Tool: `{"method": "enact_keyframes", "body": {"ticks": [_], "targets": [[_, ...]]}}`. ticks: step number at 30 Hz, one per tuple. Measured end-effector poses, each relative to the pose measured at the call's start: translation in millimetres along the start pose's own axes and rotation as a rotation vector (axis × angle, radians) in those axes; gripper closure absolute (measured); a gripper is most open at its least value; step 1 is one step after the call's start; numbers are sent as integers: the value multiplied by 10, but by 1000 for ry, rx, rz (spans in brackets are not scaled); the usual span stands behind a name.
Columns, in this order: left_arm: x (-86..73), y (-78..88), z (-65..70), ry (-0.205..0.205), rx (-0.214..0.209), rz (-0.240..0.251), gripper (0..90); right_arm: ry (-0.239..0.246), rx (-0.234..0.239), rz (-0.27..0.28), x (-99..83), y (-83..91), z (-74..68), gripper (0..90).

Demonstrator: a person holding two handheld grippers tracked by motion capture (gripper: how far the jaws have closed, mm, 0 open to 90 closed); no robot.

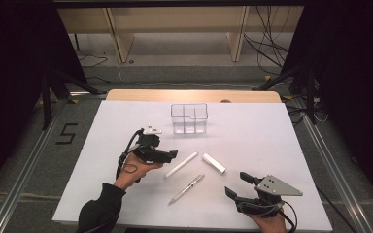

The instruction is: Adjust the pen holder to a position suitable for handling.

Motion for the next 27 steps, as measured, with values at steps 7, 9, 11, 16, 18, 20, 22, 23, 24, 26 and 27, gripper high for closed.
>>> {"method": "enact_keyframes", "body": {"ticks": [7, 9, 11, 16, 18, 20, 22, 23, 24, 26, 27], "targets": [[-74, 5, 76, -37, -10, -47, 161, 0, 0, -4, -5, 2, 7, 260], [-93, 11, 97, -40, -17, -54, 161, -1, -1, -6, -7, -1, 11, 260], [-114, 20, 131, -48, -25, -63, 161, -1, -2, -6, -6, -3, 11, 260], [-143, 39, 202, -86, -40, -92, 162, 0, -2, -6, -11, -10, 5, 260], [-165, 38, 231, -103, -37, -108, 163, 0, -3, -6, -12, -11, 5, 260], [-182, 35, 241, -120, -37, -124, 163, -2, -4, -7, -14, -14, 10, 260], [-206, 21, 262, -128, -36, -135, 164, -3, -4, -8, -15, -17, 13, 260], [-221, 14, 271, -141, -39, -149, 164, -3, -4, -8, -16, -18, 13, 260], [-228, 6, 281, -143, -41, -155, 165, -3, -5, -9, -17, -19, 13, 260], [-250, -10, 305, -156, -44, -174, 166, -1, -6, -11, -19, -20, 13, 260], [-260, -15, 315, -163, -43, -184, 169, 0, -7, -11, -19, -19, 14, 260]]}}
Point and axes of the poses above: each handheld gripper's, and its own axes: y roughly backward along the jaws, x roughly out of its top, z roughly to its right, the point moved 5 cm from there along -y, roughly forward along the jaws, and after that the axes turned 6 degrees about z, right-handed, at the moved point
